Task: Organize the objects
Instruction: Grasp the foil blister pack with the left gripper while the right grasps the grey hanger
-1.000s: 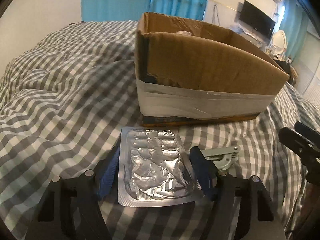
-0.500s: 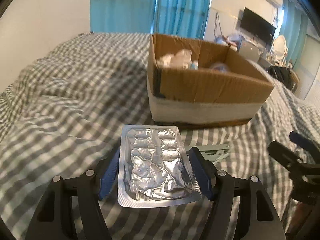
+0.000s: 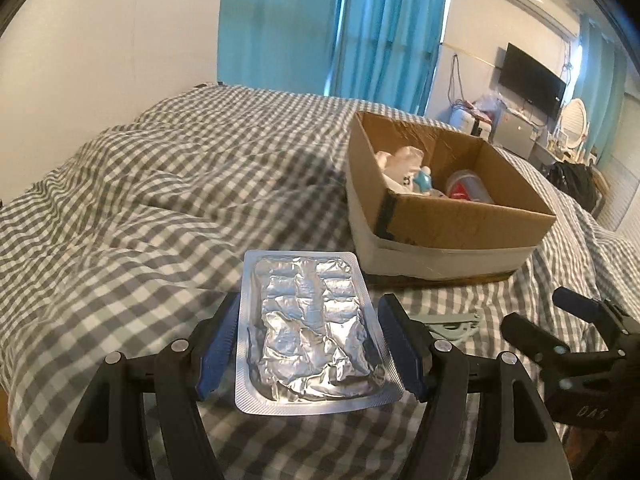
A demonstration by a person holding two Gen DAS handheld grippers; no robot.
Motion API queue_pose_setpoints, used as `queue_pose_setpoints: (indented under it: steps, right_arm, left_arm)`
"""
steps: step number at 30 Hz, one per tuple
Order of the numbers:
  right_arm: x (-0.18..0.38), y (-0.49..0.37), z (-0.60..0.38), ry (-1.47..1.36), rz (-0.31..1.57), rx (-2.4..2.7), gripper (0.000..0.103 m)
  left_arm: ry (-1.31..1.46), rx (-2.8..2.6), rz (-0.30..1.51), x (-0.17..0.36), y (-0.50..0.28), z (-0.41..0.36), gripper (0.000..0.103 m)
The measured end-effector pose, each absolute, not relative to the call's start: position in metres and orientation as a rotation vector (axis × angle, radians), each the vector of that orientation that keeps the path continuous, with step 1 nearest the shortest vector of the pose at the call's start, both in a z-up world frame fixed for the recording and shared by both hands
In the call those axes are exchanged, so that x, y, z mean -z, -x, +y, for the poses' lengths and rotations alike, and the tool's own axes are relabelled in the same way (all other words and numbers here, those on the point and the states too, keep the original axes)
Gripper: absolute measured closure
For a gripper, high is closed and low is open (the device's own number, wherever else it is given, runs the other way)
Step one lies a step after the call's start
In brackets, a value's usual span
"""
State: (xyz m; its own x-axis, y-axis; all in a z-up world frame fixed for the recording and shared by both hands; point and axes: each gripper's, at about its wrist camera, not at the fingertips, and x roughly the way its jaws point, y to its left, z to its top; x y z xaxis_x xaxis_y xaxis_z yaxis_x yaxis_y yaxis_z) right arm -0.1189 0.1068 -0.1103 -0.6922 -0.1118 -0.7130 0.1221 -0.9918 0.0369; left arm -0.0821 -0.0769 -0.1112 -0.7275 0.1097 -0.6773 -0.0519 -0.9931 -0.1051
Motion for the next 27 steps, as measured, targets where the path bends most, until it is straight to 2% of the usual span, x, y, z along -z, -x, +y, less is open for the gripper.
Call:
queue_pose_setpoints:
  steps: [14, 21, 27]
  right_arm:
    - [0.158, 0.150, 0.070, -1.285, 0.051, 2.615, 0.000]
    - [0.178, 0.173, 0.052, -1.304, 0.160, 2.505, 0.000]
    - [0.195, 0.193, 0.061, -1.382, 0.006, 2.413, 0.000]
  left_arm:
    - [1.185, -2.817, -0.200, 0.123, 0.092, -0.090, 0.032]
    - [1.204, -2.819, -0.190, 0.126, 0.095, -0.090, 0.032]
    - [1.225, -2.825, -0.156, 0.129, 0.096, -0.087, 0.032]
